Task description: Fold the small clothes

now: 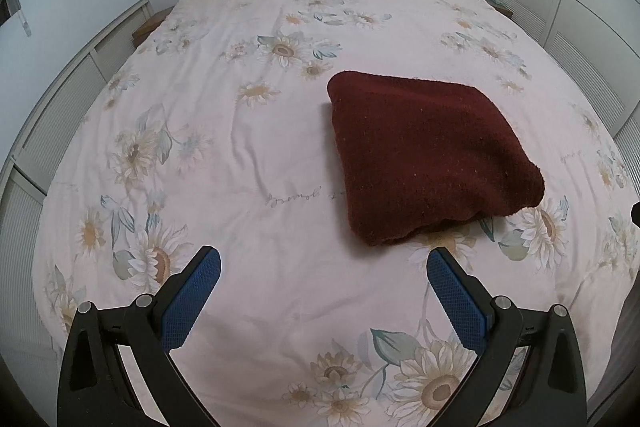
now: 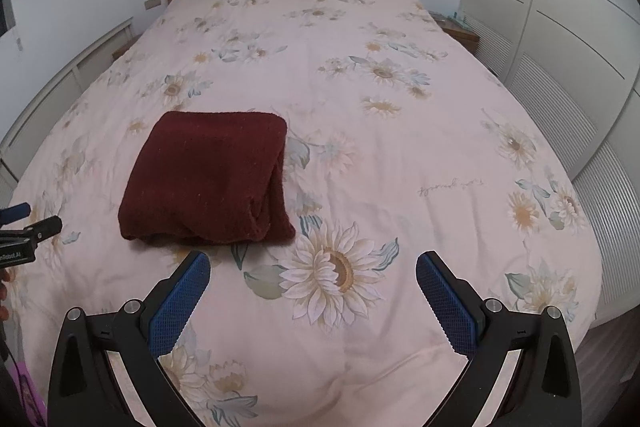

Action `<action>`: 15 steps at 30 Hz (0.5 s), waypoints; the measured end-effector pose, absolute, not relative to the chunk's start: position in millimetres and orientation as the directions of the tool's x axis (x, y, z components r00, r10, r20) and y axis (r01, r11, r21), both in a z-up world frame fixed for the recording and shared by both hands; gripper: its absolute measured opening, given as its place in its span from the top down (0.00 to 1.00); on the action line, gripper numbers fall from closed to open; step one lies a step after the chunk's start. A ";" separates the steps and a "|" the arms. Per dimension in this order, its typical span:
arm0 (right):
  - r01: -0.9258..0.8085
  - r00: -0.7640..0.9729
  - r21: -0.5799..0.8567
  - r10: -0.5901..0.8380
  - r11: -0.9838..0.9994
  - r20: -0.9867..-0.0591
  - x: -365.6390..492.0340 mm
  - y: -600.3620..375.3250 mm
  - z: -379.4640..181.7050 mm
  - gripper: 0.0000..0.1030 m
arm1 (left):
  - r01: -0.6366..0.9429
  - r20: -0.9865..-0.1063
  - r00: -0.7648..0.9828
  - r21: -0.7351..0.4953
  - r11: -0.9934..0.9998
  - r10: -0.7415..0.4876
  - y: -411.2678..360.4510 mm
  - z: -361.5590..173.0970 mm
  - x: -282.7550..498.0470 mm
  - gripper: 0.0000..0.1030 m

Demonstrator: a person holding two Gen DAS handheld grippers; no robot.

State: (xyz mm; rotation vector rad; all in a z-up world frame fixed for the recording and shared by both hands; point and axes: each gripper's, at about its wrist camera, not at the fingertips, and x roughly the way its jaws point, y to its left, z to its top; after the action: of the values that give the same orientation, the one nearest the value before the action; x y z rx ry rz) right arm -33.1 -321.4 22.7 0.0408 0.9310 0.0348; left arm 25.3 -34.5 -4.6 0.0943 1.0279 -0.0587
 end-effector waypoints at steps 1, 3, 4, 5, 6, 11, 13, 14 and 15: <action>-0.014 0.597 0.050 0.049 0.999 -0.801 -33.0 -321.5 22.6 0.00 | 0.092 -0.859 0.512 0.046 0.995 -0.008 -34.7 -4.8 24.8 0.01; -0.009 0.600 0.048 0.044 0.999 -0.799 -33.1 -321.7 22.8 0.00 | 0.090 -0.859 0.512 0.049 0.995 -0.004 -35.5 -4.1 22.9 0.01; -0.006 0.601 0.048 0.042 0.999 -0.798 -33.2 -321.8 22.7 0.00 | 0.091 -0.858 0.514 0.052 0.995 -0.002 -36.1 -3.6 22.0 0.01; -0.006 0.599 0.049 0.043 0.999 -0.799 -32.8 -322.1 22.4 0.00 | 0.092 -0.858 0.514 0.053 0.994 -0.001 -36.2 -3.4 21.8 0.01; -0.007 0.597 0.049 0.043 0.999 -0.801 -32.8 -321.6 22.1 0.00 | 0.092 -0.858 0.514 0.053 0.994 -0.002 -36.2 -3.2 21.6 0.01; -0.013 0.594 0.040 0.040 0.999 -0.803 -32.2 -319.9 22.4 0.00 | 0.090 -0.858 0.513 0.056 0.994 0.002 -37.2 -3.6 21.4 0.01; -0.014 0.593 0.038 0.039 0.999 -0.804 -32.2 -319.5 22.5 0.00 | 0.091 -0.858 0.513 0.063 0.994 0.007 -38.0 -3.4 20.9 0.01; -0.015 0.592 0.038 0.039 0.999 -0.805 -32.1 -319.4 22.3 0.00 | 0.092 -0.858 0.513 0.064 0.994 0.008 -37.9 -3.4 20.6 0.01; -0.017 0.591 0.037 0.040 0.999 -0.806 -31.9 -319.0 22.3 0.00 | 0.089 -0.859 0.512 0.063 0.994 0.009 -38.6 -3.4 20.3 0.01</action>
State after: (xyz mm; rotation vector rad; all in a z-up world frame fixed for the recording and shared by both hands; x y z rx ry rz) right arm -31.9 -319.0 22.3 0.0268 0.9381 0.0328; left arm 20.3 -38.6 -3.4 0.1035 1.0324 -0.0485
